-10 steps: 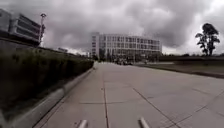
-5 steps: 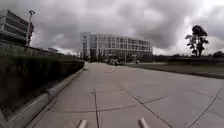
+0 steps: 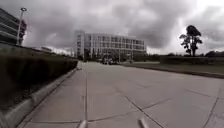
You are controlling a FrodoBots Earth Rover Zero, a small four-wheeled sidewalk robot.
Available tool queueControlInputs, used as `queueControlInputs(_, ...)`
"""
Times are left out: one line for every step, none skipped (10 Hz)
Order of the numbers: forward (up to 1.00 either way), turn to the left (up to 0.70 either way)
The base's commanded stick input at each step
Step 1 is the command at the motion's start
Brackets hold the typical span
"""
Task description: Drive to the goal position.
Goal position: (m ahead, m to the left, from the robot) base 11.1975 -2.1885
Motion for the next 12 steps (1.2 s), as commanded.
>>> queueControlInputs(0.5,0.0)
queueControlInputs(0.5,0.0)
queueControlInputs(0.5,0.0)
queueControlInputs(0.5,0.0)
queueControlInputs(0.5,0.0)
queueControlInputs(0.5,0.0)
queueControlInputs(0.5,0.0)
queueControlInputs(0.5,0.0)
queueControlInputs(0.5,0.0)
queueControlInputs(0.5,0.0)
queueControlInputs(0.5,0.0)
queueControlInputs(0.5,0.0)
